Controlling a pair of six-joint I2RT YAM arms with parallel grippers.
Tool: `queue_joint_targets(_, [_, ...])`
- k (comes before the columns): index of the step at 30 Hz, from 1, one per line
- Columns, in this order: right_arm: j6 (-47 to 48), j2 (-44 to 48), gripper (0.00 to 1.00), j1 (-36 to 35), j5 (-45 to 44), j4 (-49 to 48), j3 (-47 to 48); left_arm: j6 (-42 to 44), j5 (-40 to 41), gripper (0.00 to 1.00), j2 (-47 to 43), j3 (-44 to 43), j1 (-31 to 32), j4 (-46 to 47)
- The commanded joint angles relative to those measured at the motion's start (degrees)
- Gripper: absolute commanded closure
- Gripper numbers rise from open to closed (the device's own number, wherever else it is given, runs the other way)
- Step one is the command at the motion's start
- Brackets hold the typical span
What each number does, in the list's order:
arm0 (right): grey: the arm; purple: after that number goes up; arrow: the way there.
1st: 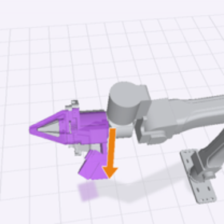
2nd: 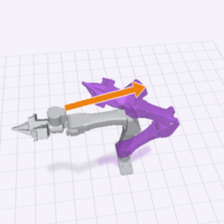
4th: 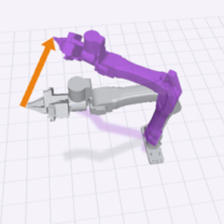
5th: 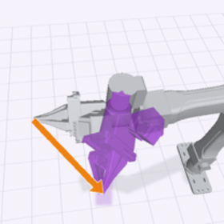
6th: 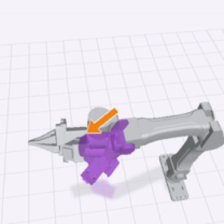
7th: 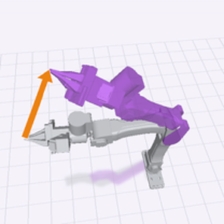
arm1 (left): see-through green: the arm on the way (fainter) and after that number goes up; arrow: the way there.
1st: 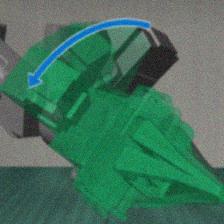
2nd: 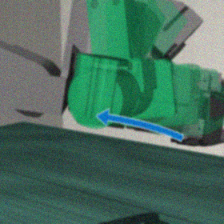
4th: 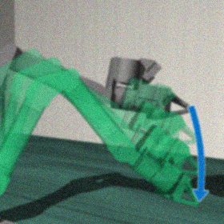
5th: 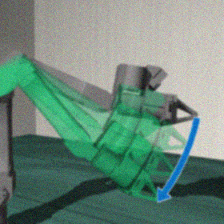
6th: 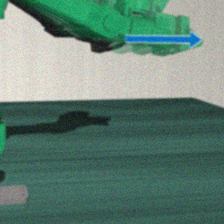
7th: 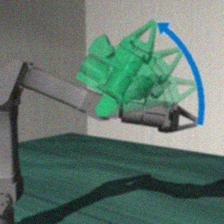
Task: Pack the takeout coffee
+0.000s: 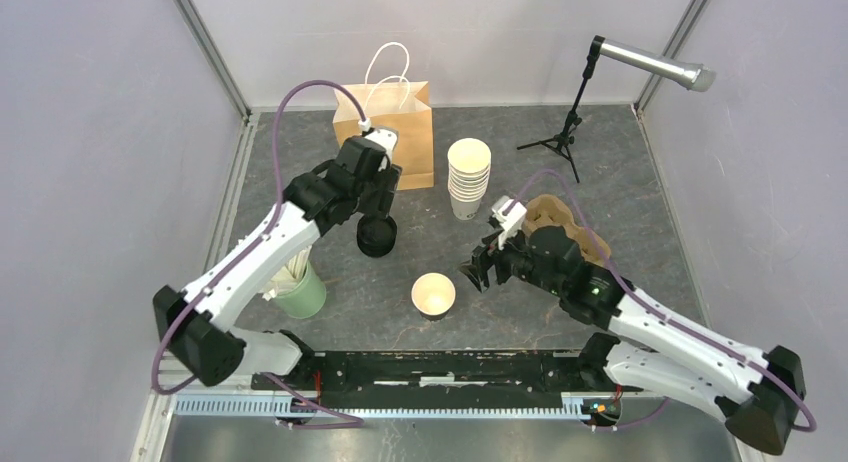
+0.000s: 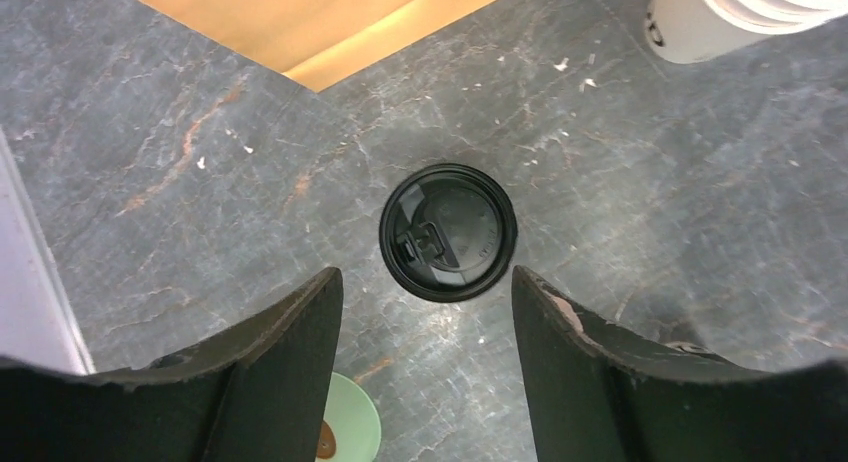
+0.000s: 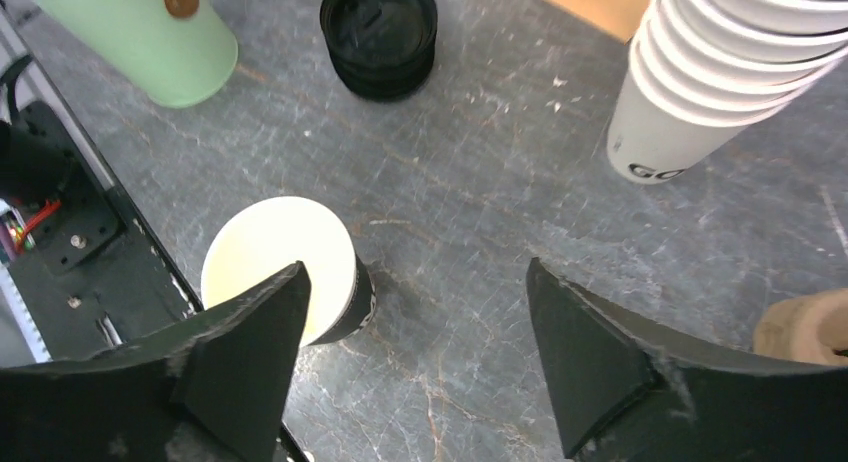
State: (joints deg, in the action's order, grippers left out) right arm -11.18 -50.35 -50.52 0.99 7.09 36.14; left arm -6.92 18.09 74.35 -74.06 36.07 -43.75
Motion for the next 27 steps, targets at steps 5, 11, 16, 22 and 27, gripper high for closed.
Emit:
queue_joint_targets(5, [0.8,11.3,0.03,-0.1,-5.3,0.9,-2.2,-2.5,2.4,0.38,8.4,-5.2,-2.9,-3.5])
queue_joint_targets(11, [1.4,17.0,0.03,-0.2,-5.6,2.1,-3.3,-5.9,0.6,0.42,8.9,2.9,-4.4,0.2])
queue_joint_targets(16, [1.6,18.6,0.03,-0.1,-4.1,2.6,-4.1,-8.9,-0.4,0.46,10.7,6.7,-5.5,3.1])
queue_joint_targets(22, [1.9,19.6,0.03,-0.1,-4.2,3.9,-4.3,-9.2,1.5,0.53,12.7,7.5,-6.3,4.6])
queue_joint_targets(27, [1.7,20.3,0.04,-0.1,-4.0,3.7,-4.7,-9.3,0.5,0.55,14.0,7.3,-8.7,5.3])
